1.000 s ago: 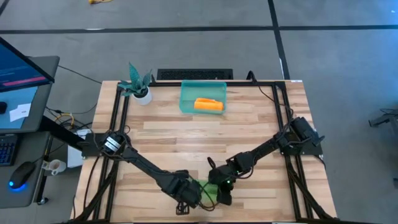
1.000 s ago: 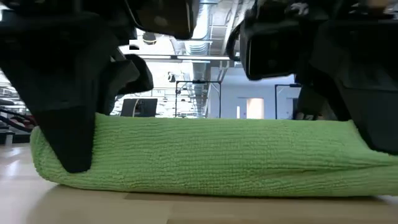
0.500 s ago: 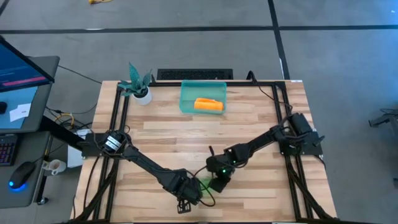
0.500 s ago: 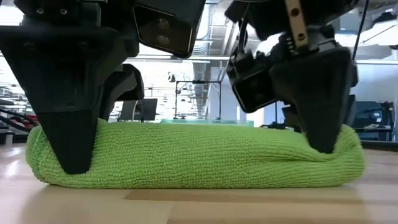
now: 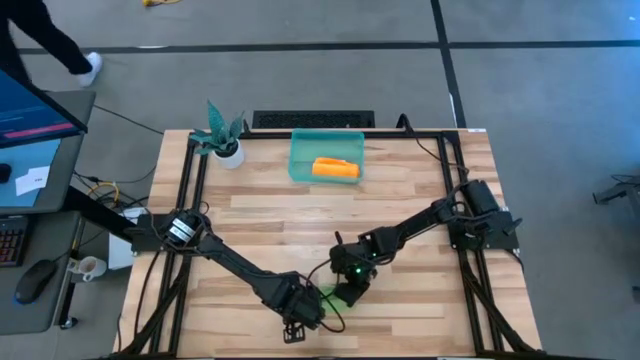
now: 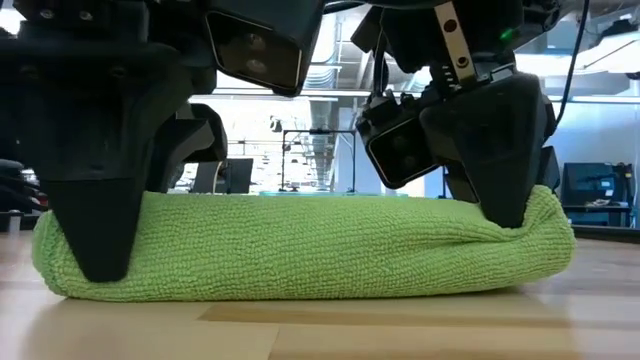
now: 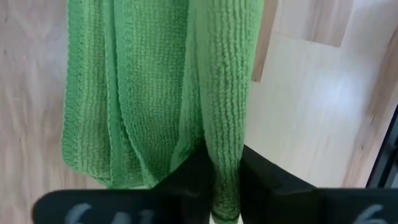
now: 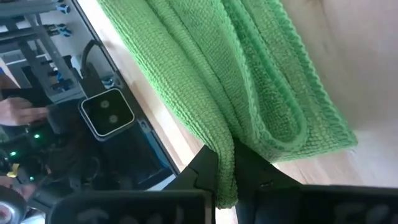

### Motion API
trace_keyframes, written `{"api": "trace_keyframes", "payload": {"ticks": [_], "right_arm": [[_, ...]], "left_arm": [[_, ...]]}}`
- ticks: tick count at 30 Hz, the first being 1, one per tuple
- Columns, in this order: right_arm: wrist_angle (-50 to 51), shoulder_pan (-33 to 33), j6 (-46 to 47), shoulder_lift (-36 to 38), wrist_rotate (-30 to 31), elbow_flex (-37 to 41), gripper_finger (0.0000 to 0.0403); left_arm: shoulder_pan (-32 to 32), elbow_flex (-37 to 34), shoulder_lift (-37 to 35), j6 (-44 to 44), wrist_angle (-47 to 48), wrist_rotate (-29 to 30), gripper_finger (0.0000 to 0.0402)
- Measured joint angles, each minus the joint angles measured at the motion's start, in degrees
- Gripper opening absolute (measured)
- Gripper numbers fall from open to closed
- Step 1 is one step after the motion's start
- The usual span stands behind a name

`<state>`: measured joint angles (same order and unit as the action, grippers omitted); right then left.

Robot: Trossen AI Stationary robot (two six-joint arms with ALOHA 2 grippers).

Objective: Roll microfiber towels into tight, uniform cylinder then place into a basket
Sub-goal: Roll the green microfiber cloth

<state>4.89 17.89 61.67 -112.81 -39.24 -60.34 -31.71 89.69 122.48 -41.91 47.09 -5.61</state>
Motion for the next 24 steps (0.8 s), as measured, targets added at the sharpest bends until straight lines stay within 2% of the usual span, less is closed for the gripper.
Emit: {"api": "trace_keyframes", "payload": {"ticks": [8, 20, 24], "right_arm": [[0.0, -0.4, 0.3, 0.0, -0.3, 0.0, 0.0043], [-0.4, -0.4, 0.0, 0.0, 0.3, 0.0, 0.0043], [-0.7, -0.4, 0.3, 0.0, 0.3, 0.0, 0.0043]], "left_arm": [[-0.2, 0.0, 0.0, 4.4, 0.8, -0.2, 0.0085], [-2.6, 0.1, 0.0, 6.2, 5.5, 9.1, 0.0078], [-3.1, 0.1, 0.0, 6.2, 5.6, 9.8, 0.0078]]}}
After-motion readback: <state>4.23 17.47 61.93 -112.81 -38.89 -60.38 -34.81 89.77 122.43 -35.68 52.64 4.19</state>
